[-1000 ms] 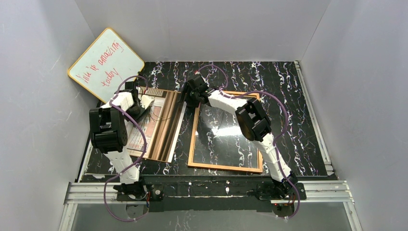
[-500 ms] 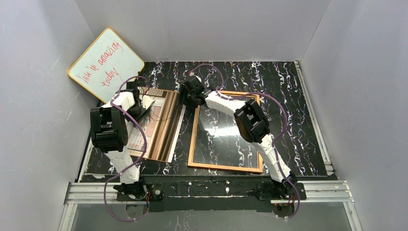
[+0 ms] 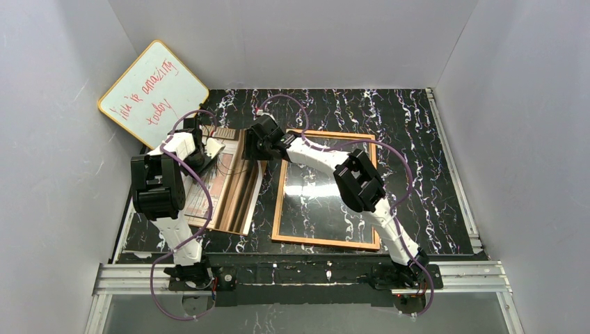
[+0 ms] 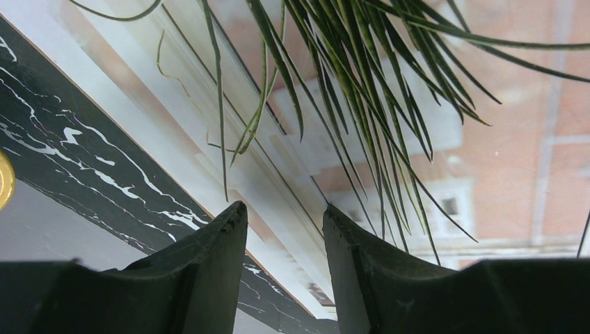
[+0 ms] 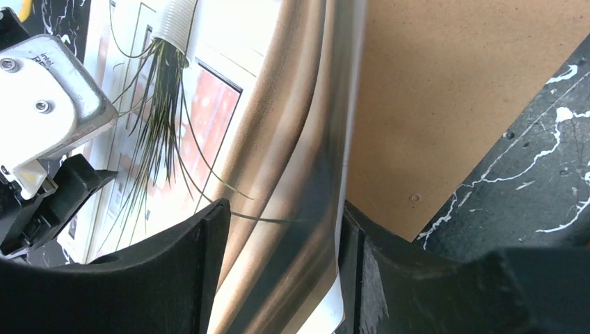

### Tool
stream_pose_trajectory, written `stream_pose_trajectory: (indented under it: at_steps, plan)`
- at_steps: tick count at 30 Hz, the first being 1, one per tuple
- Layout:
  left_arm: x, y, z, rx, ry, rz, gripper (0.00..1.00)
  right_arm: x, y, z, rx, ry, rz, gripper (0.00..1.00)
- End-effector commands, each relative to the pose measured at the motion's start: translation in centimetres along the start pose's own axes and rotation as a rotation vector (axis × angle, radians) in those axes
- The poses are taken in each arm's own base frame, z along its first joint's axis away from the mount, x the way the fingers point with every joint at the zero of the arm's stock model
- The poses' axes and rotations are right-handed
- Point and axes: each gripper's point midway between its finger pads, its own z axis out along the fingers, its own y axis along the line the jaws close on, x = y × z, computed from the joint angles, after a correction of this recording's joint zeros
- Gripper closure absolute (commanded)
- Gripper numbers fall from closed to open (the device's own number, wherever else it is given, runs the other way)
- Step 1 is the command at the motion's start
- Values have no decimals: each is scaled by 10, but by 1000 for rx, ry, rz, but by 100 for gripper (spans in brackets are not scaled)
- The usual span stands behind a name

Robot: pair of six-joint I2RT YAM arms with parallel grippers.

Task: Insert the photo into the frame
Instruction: Pick up the photo at the center of the board.

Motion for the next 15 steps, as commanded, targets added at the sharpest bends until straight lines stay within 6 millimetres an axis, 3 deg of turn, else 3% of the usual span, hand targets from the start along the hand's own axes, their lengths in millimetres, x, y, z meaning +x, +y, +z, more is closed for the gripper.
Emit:
stream_pose_trajectory:
  at_steps: [1,5,10,15]
  plan:
    - [14,-77,43,304,48,0,56,-24,23,-17,-88,-64,-8,37]
    - [14,-77,40,303,44,-5,56,-27,21,-21,-76,-84,-5,45]
    - [9,-75,30,322,30,-14,56,-34,20,-22,-76,-95,-8,71]
    - [1,-59,8,351,-13,-58,52,-51,27,-35,-100,-143,-30,93]
